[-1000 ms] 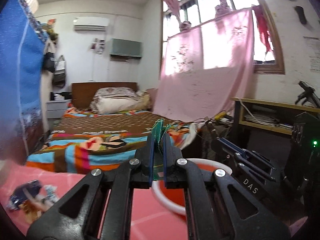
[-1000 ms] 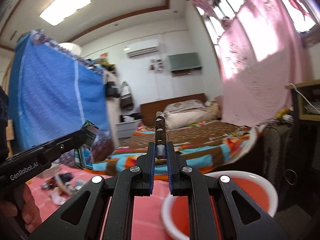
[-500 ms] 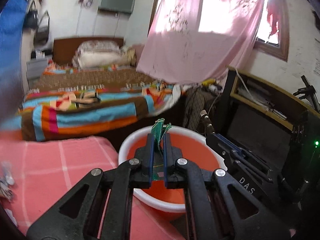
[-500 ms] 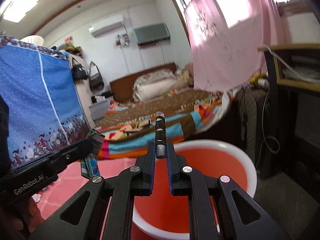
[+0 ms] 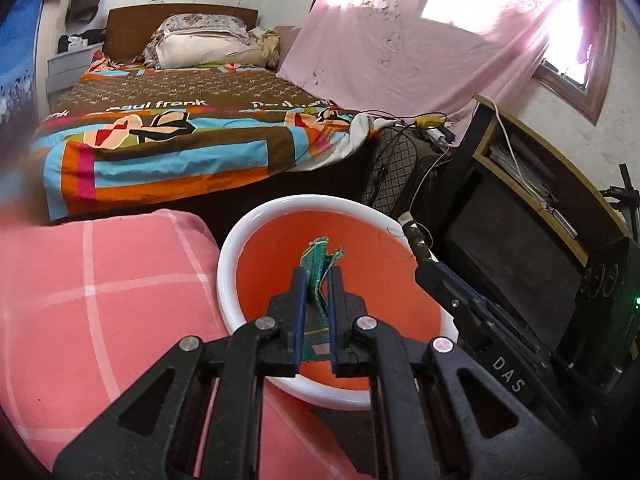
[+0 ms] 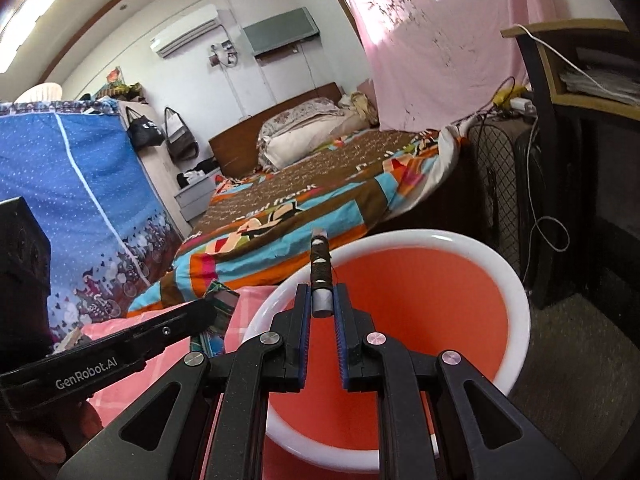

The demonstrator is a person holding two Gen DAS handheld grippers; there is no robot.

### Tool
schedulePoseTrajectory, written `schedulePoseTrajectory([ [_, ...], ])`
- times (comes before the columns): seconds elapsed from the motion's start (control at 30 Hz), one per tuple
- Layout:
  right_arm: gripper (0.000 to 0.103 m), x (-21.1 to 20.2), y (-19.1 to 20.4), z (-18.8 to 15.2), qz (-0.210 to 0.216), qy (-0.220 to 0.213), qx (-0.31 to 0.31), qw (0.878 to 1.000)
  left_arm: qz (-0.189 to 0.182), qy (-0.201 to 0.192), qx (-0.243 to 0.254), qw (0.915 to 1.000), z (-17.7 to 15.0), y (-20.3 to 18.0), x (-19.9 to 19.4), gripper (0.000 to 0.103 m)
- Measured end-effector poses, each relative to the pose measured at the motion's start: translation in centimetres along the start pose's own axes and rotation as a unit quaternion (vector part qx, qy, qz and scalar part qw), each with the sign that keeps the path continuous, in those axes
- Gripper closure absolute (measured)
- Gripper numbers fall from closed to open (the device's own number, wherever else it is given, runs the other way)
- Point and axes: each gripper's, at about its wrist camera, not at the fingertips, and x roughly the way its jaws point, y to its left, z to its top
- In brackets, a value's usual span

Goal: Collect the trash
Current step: 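Carry the green pack with the left tool over the orange bucket and release, then return the left tool to the bed toward the snack wrappers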

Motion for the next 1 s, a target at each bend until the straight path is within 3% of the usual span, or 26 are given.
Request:
schedulePoseTrajectory([
  [0.43, 0.092, 0.1, -0.5, 0.3, -0.011, 0.003, 0.007, 1.000, 0.015, -0.003, -0.011, 0.9998, 0.2, 0.5, -0.5, 0.069],
  [0.73, 0.089, -1.2, 2.7, 0.3, -0.012, -0.040, -0.053, 0.998, 0.066, -0.088, -0.025, 0.9936, -0.8, 2.8, -5.7, 0.046],
  [0.8, 0.076, -1.6, 3.7, 0.2, -0.010, -0.053, -0.068, 0.996, 0.083, -0.113, -0.034, 0.9894, -1.2, 3.8, -7.4, 0.036],
  [0.87, 0.051, -2.1, 4.9, 0.0, 0.001, -0.072, -0.081, 0.994, 0.103, -0.141, -0.047, 0.9835, -1.7, 4.9, -9.4, 0.029],
  [0.93, 0.045, -2.5, 6.3, -0.1, 0.013, -0.090, -0.094, 0.991, 0.124, -0.170, -0.059, 0.9759, -2.3, 6.1, -11.2, 0.025],
  [1.0, 0.035, -2.9, 7.6, -0.4, 0.026, -0.105, -0.108, 0.988, 0.142, -0.198, -0.065, 0.9677, -2.8, 6.9, -12.8, 0.012],
])
